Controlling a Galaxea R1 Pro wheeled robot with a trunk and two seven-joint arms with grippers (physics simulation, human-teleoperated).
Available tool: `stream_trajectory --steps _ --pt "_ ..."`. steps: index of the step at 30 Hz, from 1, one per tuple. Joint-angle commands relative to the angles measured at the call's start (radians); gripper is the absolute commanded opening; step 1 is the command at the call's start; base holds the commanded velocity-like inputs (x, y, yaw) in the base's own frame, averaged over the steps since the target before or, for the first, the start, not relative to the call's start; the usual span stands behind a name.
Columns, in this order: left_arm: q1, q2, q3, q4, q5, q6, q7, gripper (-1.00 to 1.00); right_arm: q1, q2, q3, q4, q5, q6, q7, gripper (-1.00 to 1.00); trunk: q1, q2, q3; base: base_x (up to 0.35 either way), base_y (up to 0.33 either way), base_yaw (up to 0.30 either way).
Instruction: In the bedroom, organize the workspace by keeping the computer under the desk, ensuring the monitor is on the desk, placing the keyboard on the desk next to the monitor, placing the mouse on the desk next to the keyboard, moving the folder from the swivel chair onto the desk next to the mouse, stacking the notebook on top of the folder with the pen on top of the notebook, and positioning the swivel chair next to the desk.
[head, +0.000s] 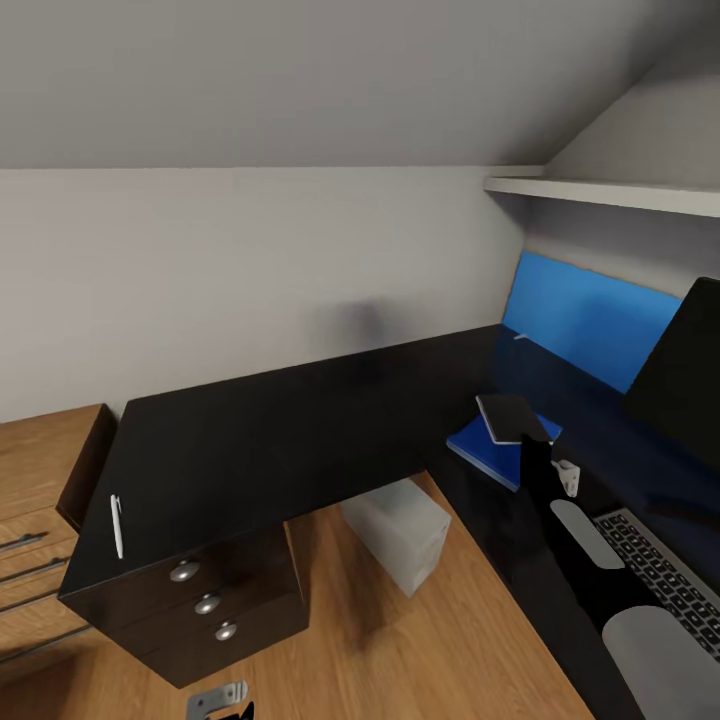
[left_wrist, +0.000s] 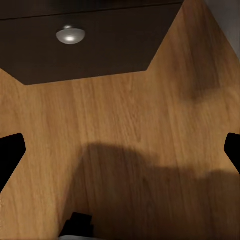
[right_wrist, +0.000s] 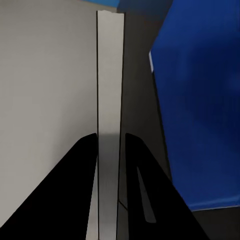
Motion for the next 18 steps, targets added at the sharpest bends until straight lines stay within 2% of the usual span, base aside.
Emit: stream_trajectory --steps 1,18 --pt "-0.001 0.001 -0.004 -0.002 0.006 0.003 0.009 1.0 -0.001 -0.001 0.006 0.0 -0.011 -0.008 0.005 -1.0 0.0 -0.001 -0.001 0.017 0.0 0.0" --pt "-0.001 0.001 -0.004 0.0 0.006 0.003 0.009 1.0 -0.001 -0.004 0.007 -0.001 -0.011 -0.008 0.005 -1.0 0.0 -0.001 -0.001 0.002 0.0 0.0"
